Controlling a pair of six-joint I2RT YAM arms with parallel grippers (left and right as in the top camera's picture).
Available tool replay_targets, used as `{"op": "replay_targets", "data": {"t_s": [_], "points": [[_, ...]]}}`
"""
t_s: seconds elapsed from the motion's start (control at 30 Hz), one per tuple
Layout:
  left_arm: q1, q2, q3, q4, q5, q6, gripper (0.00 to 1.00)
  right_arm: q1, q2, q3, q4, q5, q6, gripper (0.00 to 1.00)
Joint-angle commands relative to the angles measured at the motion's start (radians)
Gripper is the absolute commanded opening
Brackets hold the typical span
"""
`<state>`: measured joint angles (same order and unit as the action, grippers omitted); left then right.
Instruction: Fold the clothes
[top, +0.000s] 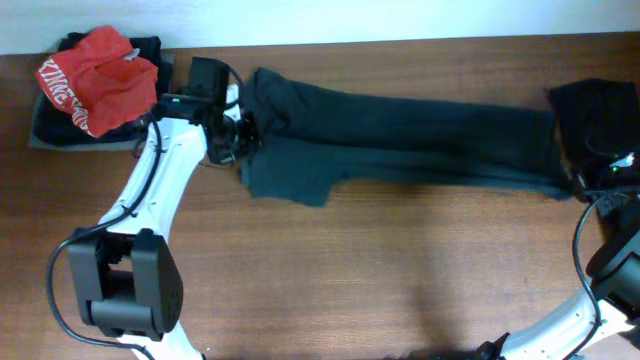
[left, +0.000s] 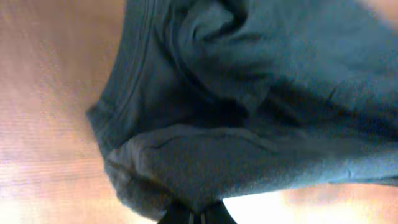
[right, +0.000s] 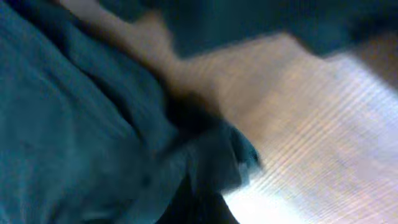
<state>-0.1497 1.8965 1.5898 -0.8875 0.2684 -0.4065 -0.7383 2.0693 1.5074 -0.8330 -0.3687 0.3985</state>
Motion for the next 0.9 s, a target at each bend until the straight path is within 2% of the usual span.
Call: {"op": "replay_targets", "data": {"t_s": [0.0, 0.47, 0.73, 0.87], "points": [[0.020, 0.007, 0.014, 0.060, -0.026, 0.020, 0.01, 0.042, -0.032, 0.018, 0.047, -0.054, 0.029, 0.04], [0.013, 0.031, 0.014, 0.307, -0.031, 0.020, 0.02, 0.224, -0.032, 0.018, 0.270, -0.045, 0.161, 0.04], [0.013, 0.136, 0.014, 0.400, -0.035, 0.020, 0.03, 0.247, -0.032, 0.018, 0.284, 0.040, 0.179, 0.04], [0.015, 0.166, 0.014, 0.450, -0.131, 0.020, 0.03, 0.246, -0.032, 0.018, 0.284, 0.105, 0.179, 0.04]]}}
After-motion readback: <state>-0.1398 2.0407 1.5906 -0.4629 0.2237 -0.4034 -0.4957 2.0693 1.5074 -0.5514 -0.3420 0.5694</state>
